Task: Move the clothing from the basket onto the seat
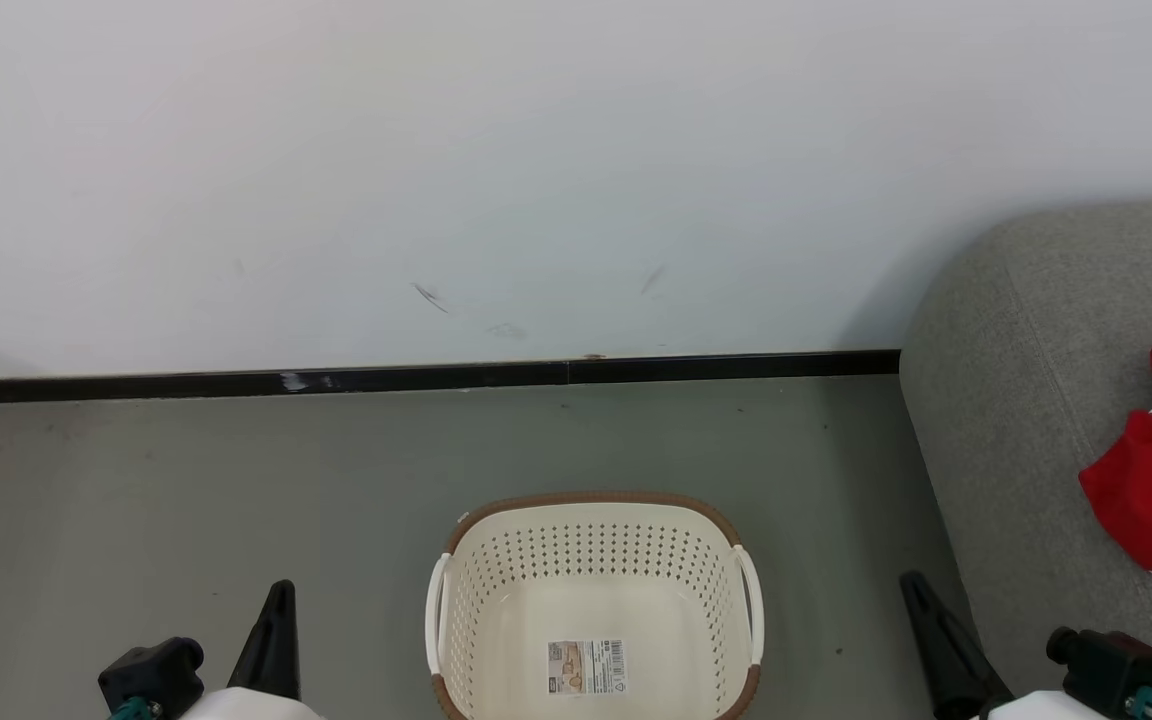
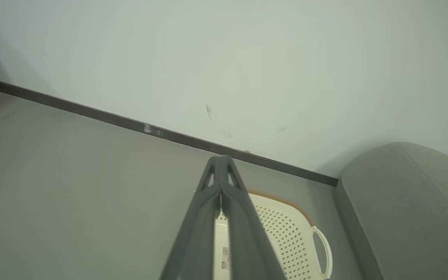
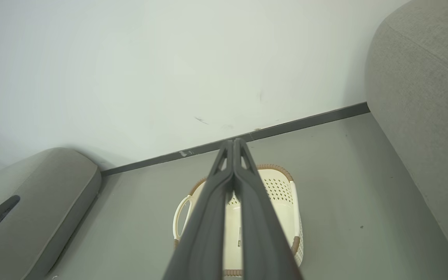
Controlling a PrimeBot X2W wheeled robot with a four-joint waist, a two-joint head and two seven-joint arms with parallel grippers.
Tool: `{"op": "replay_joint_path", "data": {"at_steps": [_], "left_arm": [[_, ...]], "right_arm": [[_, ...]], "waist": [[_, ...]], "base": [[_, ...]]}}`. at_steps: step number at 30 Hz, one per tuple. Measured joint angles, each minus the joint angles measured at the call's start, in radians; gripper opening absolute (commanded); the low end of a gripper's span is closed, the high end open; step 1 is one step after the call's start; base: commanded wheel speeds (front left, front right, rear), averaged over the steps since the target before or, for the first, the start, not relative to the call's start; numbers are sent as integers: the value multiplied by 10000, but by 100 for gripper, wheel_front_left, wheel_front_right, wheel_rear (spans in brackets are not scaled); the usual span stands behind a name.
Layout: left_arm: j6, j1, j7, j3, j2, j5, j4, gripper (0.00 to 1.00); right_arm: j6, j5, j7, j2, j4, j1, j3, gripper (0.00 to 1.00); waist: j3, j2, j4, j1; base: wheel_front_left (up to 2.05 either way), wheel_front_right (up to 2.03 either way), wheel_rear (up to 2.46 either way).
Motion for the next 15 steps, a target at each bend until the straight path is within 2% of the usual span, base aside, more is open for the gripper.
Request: {"op": "replay_joint_path", "data": {"at_steps": [15], "left_arm": [[-443,0,554,506,-104,-1850,-6,0]], "right_arm": [[0,2512,420,-180,245,-165,-184,0]], "waist": [[-140,0,-64,129]], "base": [[0,0,0]]}}
